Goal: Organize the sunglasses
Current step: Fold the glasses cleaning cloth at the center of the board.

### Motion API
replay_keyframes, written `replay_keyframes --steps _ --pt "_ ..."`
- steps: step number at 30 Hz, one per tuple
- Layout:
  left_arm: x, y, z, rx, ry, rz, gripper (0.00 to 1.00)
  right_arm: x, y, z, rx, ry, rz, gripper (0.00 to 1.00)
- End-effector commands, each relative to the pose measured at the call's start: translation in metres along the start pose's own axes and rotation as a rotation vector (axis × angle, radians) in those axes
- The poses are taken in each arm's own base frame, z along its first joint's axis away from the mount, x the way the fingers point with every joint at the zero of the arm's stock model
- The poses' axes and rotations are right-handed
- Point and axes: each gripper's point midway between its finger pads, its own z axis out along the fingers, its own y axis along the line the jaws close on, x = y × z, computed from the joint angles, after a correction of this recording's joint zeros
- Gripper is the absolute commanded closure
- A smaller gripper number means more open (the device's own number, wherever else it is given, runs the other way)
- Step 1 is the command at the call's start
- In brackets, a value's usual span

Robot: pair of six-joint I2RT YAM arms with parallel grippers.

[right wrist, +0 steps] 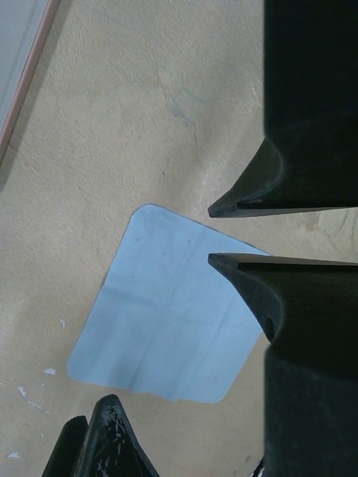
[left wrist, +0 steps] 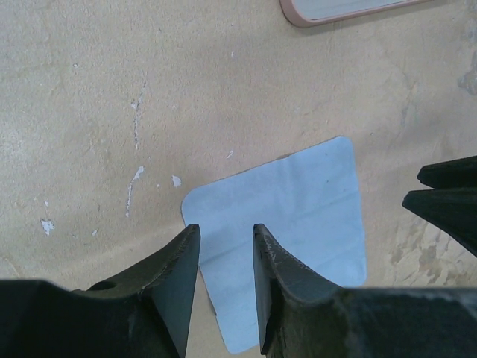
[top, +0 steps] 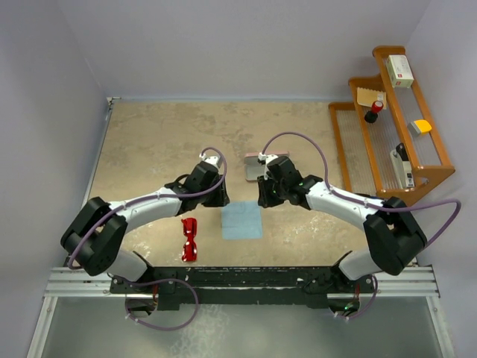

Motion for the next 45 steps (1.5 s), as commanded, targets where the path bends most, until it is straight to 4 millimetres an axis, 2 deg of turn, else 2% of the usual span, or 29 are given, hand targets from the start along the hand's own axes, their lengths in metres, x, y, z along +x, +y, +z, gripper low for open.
replay_keyframes --steps 1,14,26,36,45 --pt "-0.008 -0.005 0.01 0.019 -0.049 -0.019 0.68 -0.007 0.005 -0.001 -0.032 -0.026 -0.017 0.72" --pt "0.002 0.003 0.018 0.002 -0.033 -0.018 0.68 -0.015 0.0 -0.004 -0.004 -0.055 -0.045 0.72" --pt "0.006 0.011 0.023 -0.03 -0.026 -0.001 0.67 -0.01 0.001 0.002 -0.009 -0.021 -0.039 0.69" --pt "0.011 0.016 0.033 -0.042 -0.012 0.006 0.67 -0.012 0.002 0.002 -0.016 -0.03 -0.044 0.7" --pt "0.014 0.017 0.033 -0.041 0.002 0.015 0.66 -0.012 0.001 0.005 -0.011 -0.037 -0.045 0.69"
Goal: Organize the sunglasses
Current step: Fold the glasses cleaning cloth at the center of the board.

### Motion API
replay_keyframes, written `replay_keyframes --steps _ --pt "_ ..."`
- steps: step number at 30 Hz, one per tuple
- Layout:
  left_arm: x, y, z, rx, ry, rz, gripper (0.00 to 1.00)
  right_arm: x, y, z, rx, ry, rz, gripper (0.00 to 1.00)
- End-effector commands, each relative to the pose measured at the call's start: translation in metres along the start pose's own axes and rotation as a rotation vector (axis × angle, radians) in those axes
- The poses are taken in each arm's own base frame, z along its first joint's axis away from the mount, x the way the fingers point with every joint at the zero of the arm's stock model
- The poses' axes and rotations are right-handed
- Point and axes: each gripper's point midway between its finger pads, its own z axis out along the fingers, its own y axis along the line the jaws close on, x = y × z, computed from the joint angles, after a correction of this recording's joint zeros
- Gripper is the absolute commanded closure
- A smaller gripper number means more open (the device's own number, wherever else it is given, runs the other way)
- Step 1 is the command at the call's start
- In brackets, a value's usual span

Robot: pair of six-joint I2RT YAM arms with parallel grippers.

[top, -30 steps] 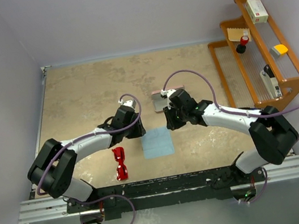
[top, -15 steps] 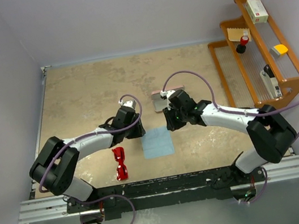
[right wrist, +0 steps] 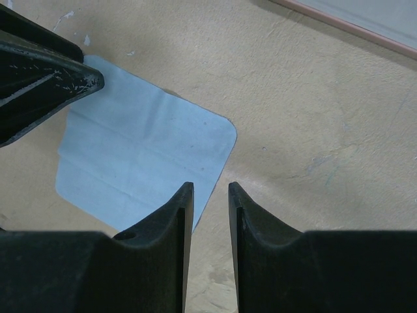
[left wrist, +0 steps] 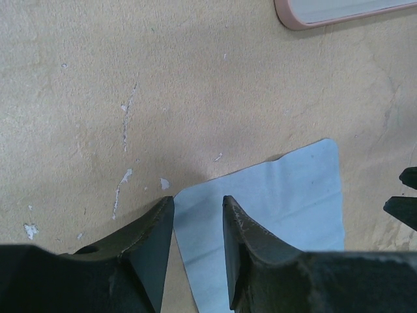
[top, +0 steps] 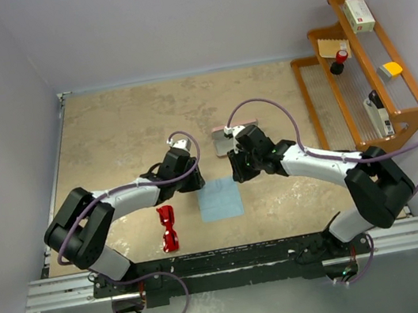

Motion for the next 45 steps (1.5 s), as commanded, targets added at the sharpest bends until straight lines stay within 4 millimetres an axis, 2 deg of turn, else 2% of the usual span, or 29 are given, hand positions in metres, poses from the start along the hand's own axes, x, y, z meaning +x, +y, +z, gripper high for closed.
replay_keyframes --steps 1,16,30,45 --pt "0.005 0.004 0.002 -0.014 0.014 0.021 0.66 -0.015 0.002 0.0 -0.005 -0.047 -0.012 0.69" --pt "-0.004 0.015 -0.008 -0.108 0.018 0.048 0.65 -0.01 -0.002 0.001 0.005 -0.048 -0.008 0.7" --pt "0.012 0.01 -0.004 -0.132 0.072 0.085 0.66 -0.005 -0.005 0.003 0.016 -0.036 -0.008 0.7" --pt "0.019 0.02 0.001 -0.223 0.082 0.092 0.7 0.0 -0.006 0.001 0.02 -0.036 -0.001 0.7"
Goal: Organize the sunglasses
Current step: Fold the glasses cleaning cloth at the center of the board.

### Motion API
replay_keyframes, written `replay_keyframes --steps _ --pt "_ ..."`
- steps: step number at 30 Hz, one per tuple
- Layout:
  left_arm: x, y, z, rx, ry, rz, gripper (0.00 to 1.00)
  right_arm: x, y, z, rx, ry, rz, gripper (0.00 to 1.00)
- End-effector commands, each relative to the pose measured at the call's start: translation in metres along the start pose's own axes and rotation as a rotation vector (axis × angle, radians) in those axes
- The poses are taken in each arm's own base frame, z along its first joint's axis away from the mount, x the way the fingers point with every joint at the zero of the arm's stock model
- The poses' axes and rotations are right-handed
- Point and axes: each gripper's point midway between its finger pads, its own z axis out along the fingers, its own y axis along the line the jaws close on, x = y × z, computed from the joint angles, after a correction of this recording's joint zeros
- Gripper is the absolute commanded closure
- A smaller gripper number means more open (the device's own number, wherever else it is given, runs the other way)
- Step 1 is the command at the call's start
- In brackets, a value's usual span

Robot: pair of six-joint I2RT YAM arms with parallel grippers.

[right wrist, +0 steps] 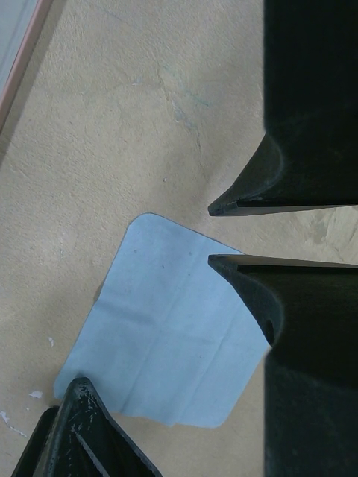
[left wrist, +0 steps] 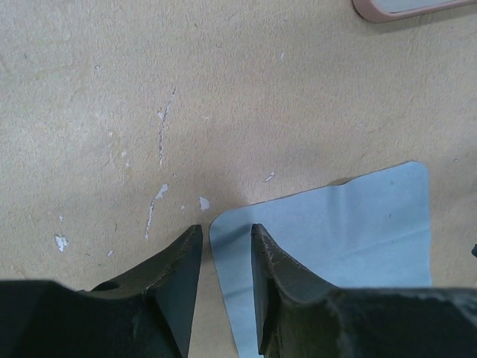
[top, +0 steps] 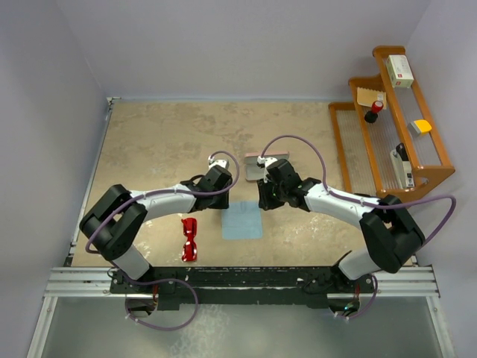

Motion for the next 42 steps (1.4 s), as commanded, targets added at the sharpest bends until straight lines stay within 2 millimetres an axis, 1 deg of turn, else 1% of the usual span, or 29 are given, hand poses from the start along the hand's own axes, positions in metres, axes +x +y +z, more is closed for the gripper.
replay_keyframes --steps 1,7,15,23,29,32,42 --pt "0.016 0.012 0.005 -0.074 0.051 0.019 0.7 -0.007 -0.002 -0.004 0.01 -0.034 -0.002 0.7" --pt "0.024 0.011 0.005 -0.085 0.068 0.029 0.71 -0.006 -0.002 -0.004 0.01 -0.03 0.001 0.71" --pt "0.029 0.007 0.005 -0.086 0.075 0.04 0.77 -0.005 -0.002 -0.004 0.01 -0.03 0.004 0.71" --pt "0.035 0.003 0.002 -0.081 0.091 0.05 0.75 -0.004 -0.002 -0.004 0.011 -0.028 0.008 0.71" --pt "0.041 0.001 0.001 -0.084 0.095 0.047 0.76 -0.003 -0.003 -0.004 0.011 -0.029 0.011 0.71" --pt "0.045 0.003 0.002 -0.099 0.101 0.05 0.78 -0.002 -0.003 -0.005 0.011 -0.029 0.013 0.71" --pt "0.047 0.009 0.004 -0.129 0.098 0.053 0.77 -0.002 -0.002 -0.007 0.006 -0.035 0.015 0.71"
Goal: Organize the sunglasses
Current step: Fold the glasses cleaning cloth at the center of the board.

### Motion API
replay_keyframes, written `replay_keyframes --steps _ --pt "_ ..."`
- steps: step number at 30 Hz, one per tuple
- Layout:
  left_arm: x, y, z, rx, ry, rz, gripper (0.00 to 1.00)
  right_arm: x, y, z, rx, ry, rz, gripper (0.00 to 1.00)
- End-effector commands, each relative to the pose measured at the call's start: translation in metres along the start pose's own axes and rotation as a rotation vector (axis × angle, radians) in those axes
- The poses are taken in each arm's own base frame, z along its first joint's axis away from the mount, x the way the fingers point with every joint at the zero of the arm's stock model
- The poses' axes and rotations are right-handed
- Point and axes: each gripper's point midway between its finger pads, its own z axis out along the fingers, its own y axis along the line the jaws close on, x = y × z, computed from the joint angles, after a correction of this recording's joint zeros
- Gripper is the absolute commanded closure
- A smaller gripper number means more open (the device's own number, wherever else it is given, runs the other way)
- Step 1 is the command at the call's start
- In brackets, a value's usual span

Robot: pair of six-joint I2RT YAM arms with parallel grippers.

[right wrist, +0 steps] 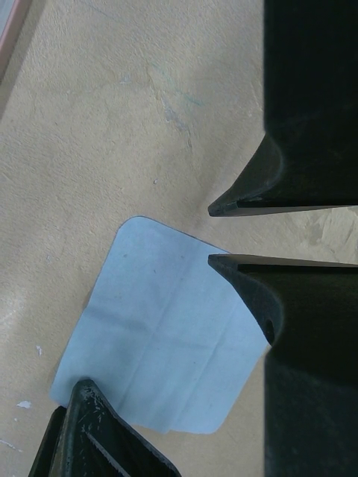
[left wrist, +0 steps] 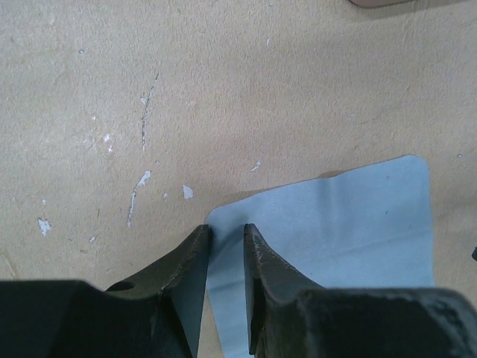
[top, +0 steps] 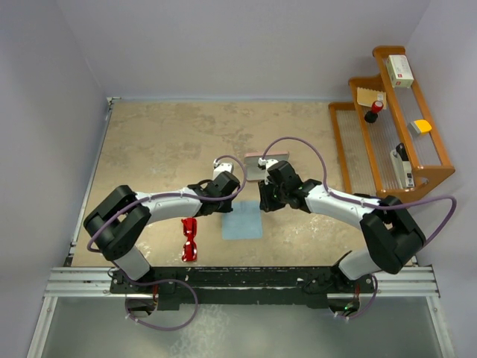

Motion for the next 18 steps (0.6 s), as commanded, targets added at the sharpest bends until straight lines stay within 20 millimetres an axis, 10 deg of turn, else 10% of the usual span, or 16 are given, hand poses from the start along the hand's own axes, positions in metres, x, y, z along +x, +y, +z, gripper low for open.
replay_keyframes --steps 1,18 --pt "0.0369 0.0178 0.0056 -0.07 0.122 0.031 0.76 -0.0102 0.0003 -0.0078 0.001 -0.049 0.007 0.71" --pt "0.0284 0.0193 0.0061 -0.088 0.096 0.047 0.95 -0.0102 0.0001 -0.0051 0.004 -0.037 0.0 0.71"
